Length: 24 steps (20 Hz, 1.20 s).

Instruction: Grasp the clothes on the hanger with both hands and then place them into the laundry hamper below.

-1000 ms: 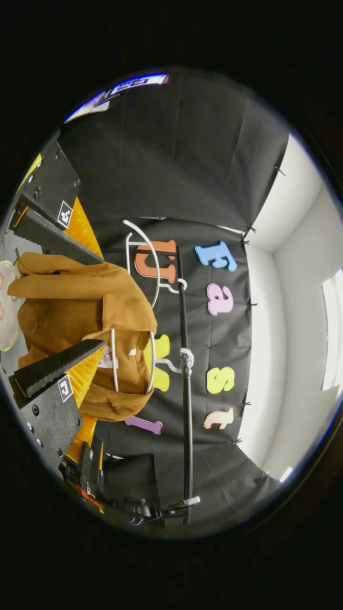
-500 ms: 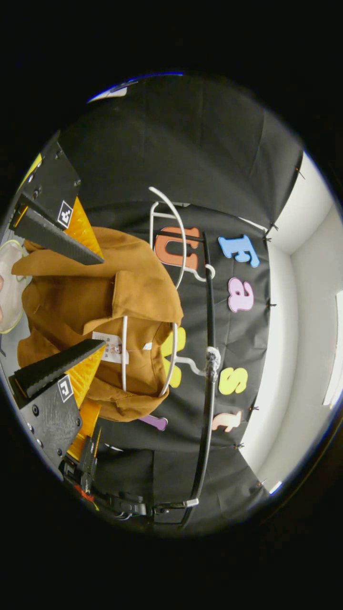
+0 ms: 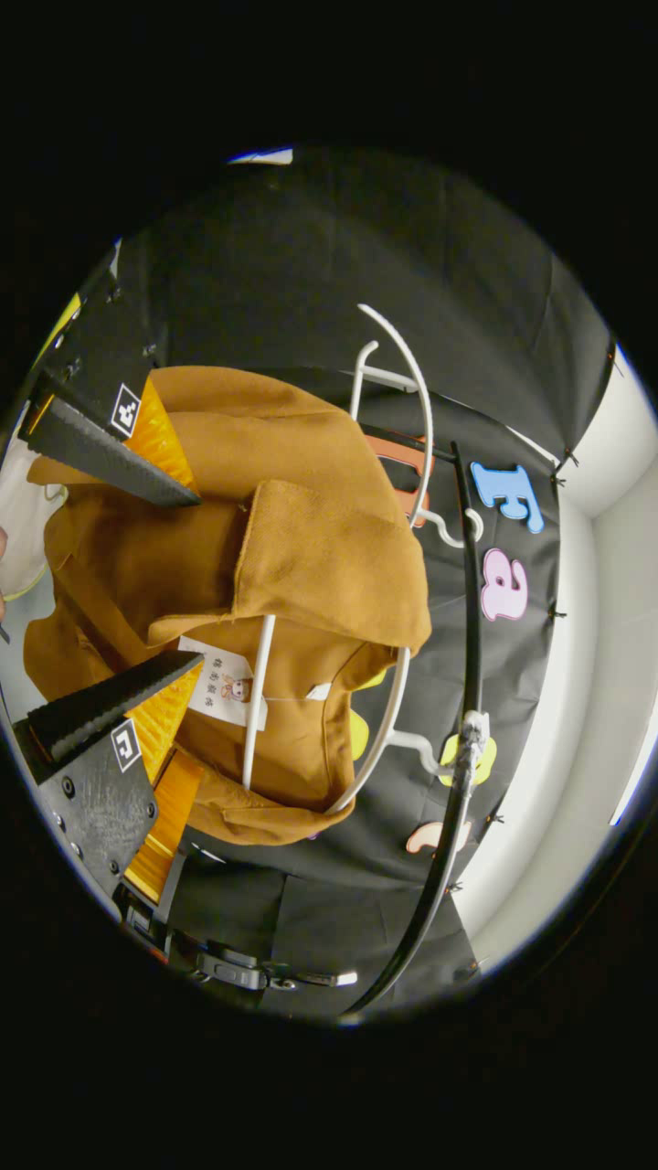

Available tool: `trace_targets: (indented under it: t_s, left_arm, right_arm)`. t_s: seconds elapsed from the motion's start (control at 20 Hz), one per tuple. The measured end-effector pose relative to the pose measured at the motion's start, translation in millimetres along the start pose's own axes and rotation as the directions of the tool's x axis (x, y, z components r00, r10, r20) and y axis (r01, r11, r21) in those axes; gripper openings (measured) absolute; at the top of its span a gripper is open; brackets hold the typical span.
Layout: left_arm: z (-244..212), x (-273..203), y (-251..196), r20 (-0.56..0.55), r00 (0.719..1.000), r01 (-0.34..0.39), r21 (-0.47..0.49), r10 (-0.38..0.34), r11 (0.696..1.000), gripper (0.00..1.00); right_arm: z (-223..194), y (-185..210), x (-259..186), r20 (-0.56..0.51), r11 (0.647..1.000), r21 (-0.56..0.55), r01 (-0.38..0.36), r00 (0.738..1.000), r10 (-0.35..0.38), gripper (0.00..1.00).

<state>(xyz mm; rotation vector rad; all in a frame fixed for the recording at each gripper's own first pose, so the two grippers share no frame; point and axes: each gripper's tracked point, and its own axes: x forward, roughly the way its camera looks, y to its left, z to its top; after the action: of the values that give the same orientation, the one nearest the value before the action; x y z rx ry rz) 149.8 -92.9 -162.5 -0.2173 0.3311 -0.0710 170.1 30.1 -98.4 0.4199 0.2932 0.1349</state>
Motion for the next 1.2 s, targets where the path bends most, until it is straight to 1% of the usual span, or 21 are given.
trace_targets:
  t_s: [0.05, 0.1, 0.15, 0.2, 0.25, 0.3, 0.35, 0.4, 0.45, 0.5, 0.55, 0.65, 0.75, 0.8, 0.85, 0.9, 0.95, 1.0, 1.05, 1.15, 1.2]
  left_arm:
    - [-1.6, 4.8, 0.7, -0.003, 1.000, -0.001, -0.007, 0.001, 1.000, 1.00]
    - [-3.1, 9.5, 0.8, -0.011, 1.000, 0.000, -0.018, 0.000, 1.000, 1.00]
    - [-3.2, 13.8, -2.6, -0.007, 1.000, 0.015, -0.038, -0.015, 0.999, 1.00]
    - [-3.9, 18.6, -4.9, -0.016, 1.000, 0.025, -0.049, -0.025, 0.998, 1.00]
    - [-6.0, 23.4, -3.1, -0.027, 0.999, 0.017, -0.047, -0.019, 0.999, 0.95]
    - [-6.5, 27.3, 0.8, -0.036, 0.999, 0.005, -0.042, -0.007, 0.999, 1.00]
    - [-6.3, 31.1, 2.4, -0.039, 0.999, 0.000, -0.041, -0.002, 0.999, 0.94]
    - [-4.6, 35.1, 3.9, -0.040, 0.999, -0.011, -0.037, 0.009, 0.999, 0.94]
    - [-4.4, 37.7, 5.9, -0.044, 0.999, -0.019, -0.040, 0.017, 0.999, 0.92]
    - [-3.9, 39.1, 6.2, -0.046, 0.999, -0.021, -0.046, 0.018, 0.999, 0.90]
    - [-2.4, 41.0, 7.3, -0.043, 0.999, -0.023, -0.056, 0.021, 0.998, 0.89]
    - [-1.8, 43.3, 8.4, -0.049, 0.998, -0.027, -0.066, 0.024, 0.997, 0.69]
    - [-6.6, 41.7, 10.2, -0.081, 0.996, -0.036, -0.074, 0.030, 0.997, 0.52]
    - [-8.7, 42.3, 15.5, -0.089, 0.995, -0.060, -0.078, 0.053, 0.995, 0.44]
    - [-8.0, 40.1, 16.4, -0.088, 0.995, -0.058, -0.087, 0.051, 0.994, 0.36]
    - [-5.1, 38.2, 16.2, -0.086, 0.995, -0.050, -0.097, 0.042, 0.994, 0.23]
    - [-3.6, 39.3, 16.8, -0.083, 0.996, -0.039, -0.111, 0.030, 0.993, 0.10]
    - [-2.3, 39.9, 16.0, -0.087, 0.996, -0.019, -0.127, 0.008, 0.992, 0.10]
    - [-1.5, 42.4, 18.6, -0.090, 0.996, -0.013, -0.144, 0.000, 0.989, 0.09]
    - [-0.2, 40.1, 15.8, -0.098, 0.994, 0.037, -0.174, -0.054, 0.984, 0.03]
    - [2.2, 37.6, 16.3, -0.095, 0.993, 0.046, -0.173, -0.063, 0.984, 0.04]
  right_arm:
    - [0.8, -1.9, 3.6, -0.001, 1.000, 0.024, 0.003, 1.000, -0.003, 0.95]
    - [0.7, -5.3, 9.4, -0.008, 0.999, 0.045, 0.008, 1.000, -0.008, 0.93]
    - [0.1, -6.6, 13.5, -0.020, 0.998, 0.068, 0.003, 1.000, -0.002, 0.89]
    - [0.8, -4.2, 18.1, -0.028, 0.995, 0.102, -0.013, 0.999, 0.016, 0.87]
    - [1.6, -1.5, 20.4, -0.035, 0.991, 0.132, -0.033, 0.999, 0.038, 0.90]
    - [1.6, -0.8, 22.7, -0.038, 0.987, 0.156, -0.046, 0.998, 0.052, 0.88]
    - [1.8, -2.0, 23.9, -0.040, 0.984, 0.169, -0.052, 0.997, 0.059, 0.87]
    - [0.7, -3.5, 24.6, -0.044, 0.984, 0.171, -0.047, 0.998, 0.056, 0.82]
    - [0.8, -3.4, 27.3, -0.047, 0.984, 0.172, -0.045, 0.997, 0.054, 0.85]
    - [0.3, -1.0, 30.8, -0.043, 0.983, 0.178, -0.046, 0.998, 0.054, 0.83]
    - [0.0, 1.0, 33.4, -0.043, 0.982, 0.183, -0.053, 0.997, 0.062, 0.83]
    - [-1.1, 0.9, 35.9, -0.052, 0.982, 0.181, -0.057, 0.996, 0.067, 0.79]
    - [1.6, -4.9, 36.8, -0.048, 0.983, 0.179, -0.042, 0.998, 0.052, 0.71]
    - [2.1, -9.9, 35.1, -0.041, 0.983, 0.182, -0.024, 0.999, 0.032, 0.54]
    - [3.5, -15.0, 33.2, -0.036, 0.983, 0.185, -0.011, 0.999, 0.018, 0.46]
    - [4.4, -16.1, 30.3, -0.033, 0.982, 0.187, -0.017, 0.999, 0.023, 0.30]
    - [6.9, -16.7, 27.6, -0.031, 0.981, 0.190, -0.031, 0.999, 0.038, 0.31]
    - [7.8, -17.2, 25.2, -0.031, 0.980, 0.194, -0.044, 0.998, 0.051, 0.23]
    - [10.2, -18.0, 22.6, -0.029, 0.978, 0.198, -0.061, 0.997, 0.068, 0.30]
    - [13.6, -19.2, 13.9, -0.021, 0.974, 0.207, -0.094, 0.995, 0.100, 0.23]
    - [15.3, -20.3, 9.2, -0.015, 0.971, 0.212, -0.113, 0.993, 0.118, 0.20]
